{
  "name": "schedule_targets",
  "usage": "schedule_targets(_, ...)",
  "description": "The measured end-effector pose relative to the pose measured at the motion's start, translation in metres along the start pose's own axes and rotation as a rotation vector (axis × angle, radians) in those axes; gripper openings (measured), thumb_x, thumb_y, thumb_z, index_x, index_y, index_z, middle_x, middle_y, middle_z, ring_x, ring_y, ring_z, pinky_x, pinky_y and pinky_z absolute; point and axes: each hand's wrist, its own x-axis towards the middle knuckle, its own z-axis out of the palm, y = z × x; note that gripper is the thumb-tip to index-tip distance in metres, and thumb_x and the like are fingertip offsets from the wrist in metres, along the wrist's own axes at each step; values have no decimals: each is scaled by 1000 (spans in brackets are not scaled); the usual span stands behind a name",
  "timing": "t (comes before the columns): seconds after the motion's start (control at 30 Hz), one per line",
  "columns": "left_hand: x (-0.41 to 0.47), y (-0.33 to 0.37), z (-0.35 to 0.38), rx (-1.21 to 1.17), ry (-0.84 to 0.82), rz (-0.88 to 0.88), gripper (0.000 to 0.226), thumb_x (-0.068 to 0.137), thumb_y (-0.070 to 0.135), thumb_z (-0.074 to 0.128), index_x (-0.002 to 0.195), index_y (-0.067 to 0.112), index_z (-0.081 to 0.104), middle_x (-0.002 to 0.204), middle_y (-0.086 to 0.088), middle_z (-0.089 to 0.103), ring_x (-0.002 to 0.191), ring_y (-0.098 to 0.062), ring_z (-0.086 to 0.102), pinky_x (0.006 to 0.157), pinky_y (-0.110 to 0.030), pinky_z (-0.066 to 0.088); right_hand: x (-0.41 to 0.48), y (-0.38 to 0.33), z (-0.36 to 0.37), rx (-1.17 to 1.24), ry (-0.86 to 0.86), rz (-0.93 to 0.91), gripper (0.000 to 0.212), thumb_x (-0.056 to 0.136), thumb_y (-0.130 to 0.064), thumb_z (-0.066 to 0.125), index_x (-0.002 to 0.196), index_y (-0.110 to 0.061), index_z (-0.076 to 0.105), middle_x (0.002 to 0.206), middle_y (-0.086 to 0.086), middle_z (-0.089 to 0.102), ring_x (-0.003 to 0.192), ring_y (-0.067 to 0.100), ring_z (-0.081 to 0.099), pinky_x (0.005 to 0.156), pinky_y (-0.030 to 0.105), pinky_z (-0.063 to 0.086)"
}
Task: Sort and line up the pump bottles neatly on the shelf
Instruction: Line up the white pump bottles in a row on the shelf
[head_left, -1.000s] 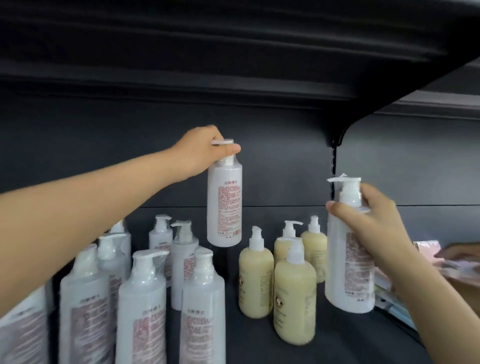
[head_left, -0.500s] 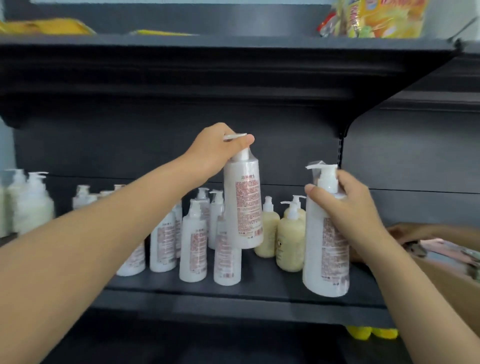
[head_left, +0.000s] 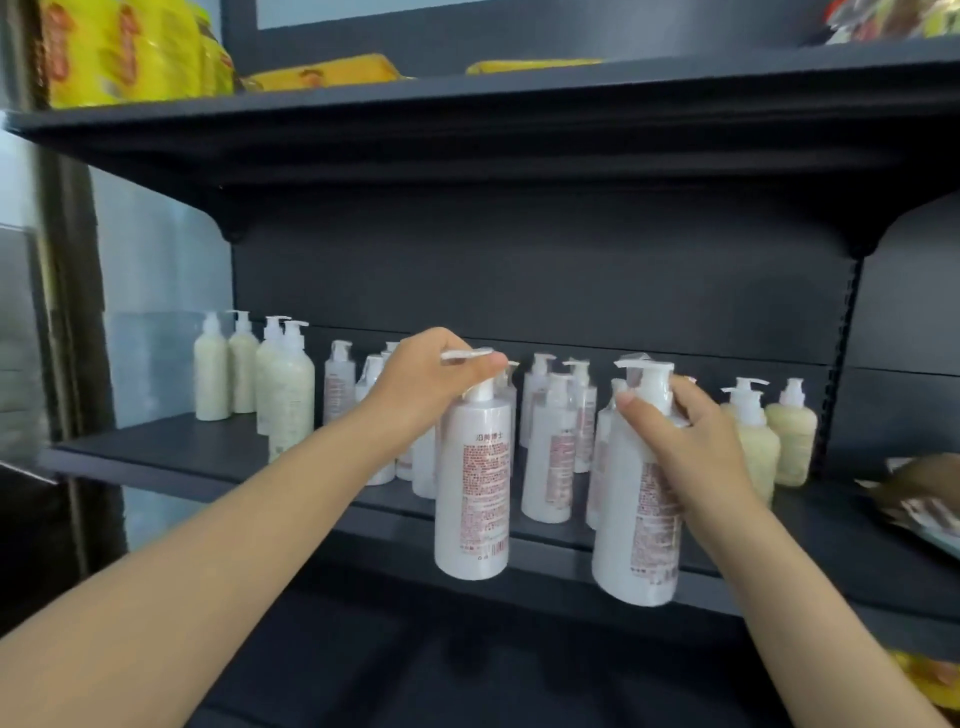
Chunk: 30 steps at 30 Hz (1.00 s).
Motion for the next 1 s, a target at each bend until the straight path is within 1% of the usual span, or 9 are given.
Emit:
schedule_targets(0.13, 22, -37, -38, 60, 27, 16, 30, 80, 40, 67, 84, 11, 59, 87, 3, 63, 75, -10, 57, 64, -24, 44, 12, 6, 59, 12, 9, 15, 7, 85, -26, 66, 89, -21, 65, 90, 7, 70, 87, 26, 67, 79, 44, 54)
schedule_targets(0.33, 70, -84, -82, 126, -10, 77, 33, 78, 42, 68, 85, 12, 58, 84, 5, 61, 73, -9, 54, 63, -24, 42, 39, 17, 138, -7, 83, 4, 4, 84, -26, 67, 86, -29, 65, 83, -4, 69, 79, 17, 67, 76, 40, 55)
schedule_targets(0.47, 97, -113, -86, 59, -1, 122, 29, 78, 39, 70, 81, 14, 56, 80, 7, 59, 67, -5, 51, 55, -12, 38, 56, 28, 181, -51, 142, -4, 5, 84, -29, 67, 85, -25, 65, 82, -2, 68, 81, 22, 66, 74, 41, 54)
schedule_targets(0.53, 108, -127, -79, 15, 1, 137, 28, 79, 38, 69, 80, 15, 54, 75, 9, 55, 64, -2, 48, 54, -9, 38, 63, 36, 198, -111, 168, -35, 8, 83, -32, 67, 87, -25, 63, 81, -6, 66, 80, 16, 63, 67, 32, 50)
schedule_targets(0.63, 117, -148, -62, -22, -5, 130, 29, 81, 38, 67, 87, 13, 54, 76, 10, 53, 68, -6, 49, 61, -16, 38, 70, 55, 211, -206, 201, -50, 11, 84, -33, 66, 83, -25, 59, 74, -12, 60, 72, 7, 55, 61, 21, 38)
schedule_targets(0.7, 120, -162, -52, -61, -23, 113, 33, 82, 38, 67, 91, 9, 54, 80, 5, 55, 72, -12, 51, 62, -21, 39, 71, 74, 215, -273, 216, -19, 22, 83, -36, 66, 96, -20, 58, 84, -12, 59, 79, 10, 53, 66, 22, 38)
schedule_targets(0.8, 119, -174, -38, -132, -70, 110, 32, 84, 36, 64, 96, 10, 51, 84, 6, 53, 72, -7, 49, 60, -13, 38, 69, 91, 216, -316, 250, 46, 54, 80, -42, 67, 124, -15, 51, 115, -5, 58, 105, 15, 53, 83, 29, 41)
schedule_targets(0.9, 118, -174, -30, -181, -58, 122, 27, 87, 36, 61, 96, 16, 46, 80, 12, 51, 69, 1, 48, 59, -7, 40, 67, 94, 215, -298, 257, 22, 51, 80, -39, 68, 124, -20, 50, 116, -9, 57, 107, 11, 52, 85, 26, 40)
schedule_targets(1.0, 111, -176, -22, -221, -12, 90, 27, 87, 39, 59, 100, 21, 43, 82, 14, 49, 72, 3, 48, 61, -3, 39, 56, 100, 217, -301, 244, -29, 45, 80, -30, 71, 116, -37, 43, 108, -28, 48, 98, -6, 46, 81, 11, 36)
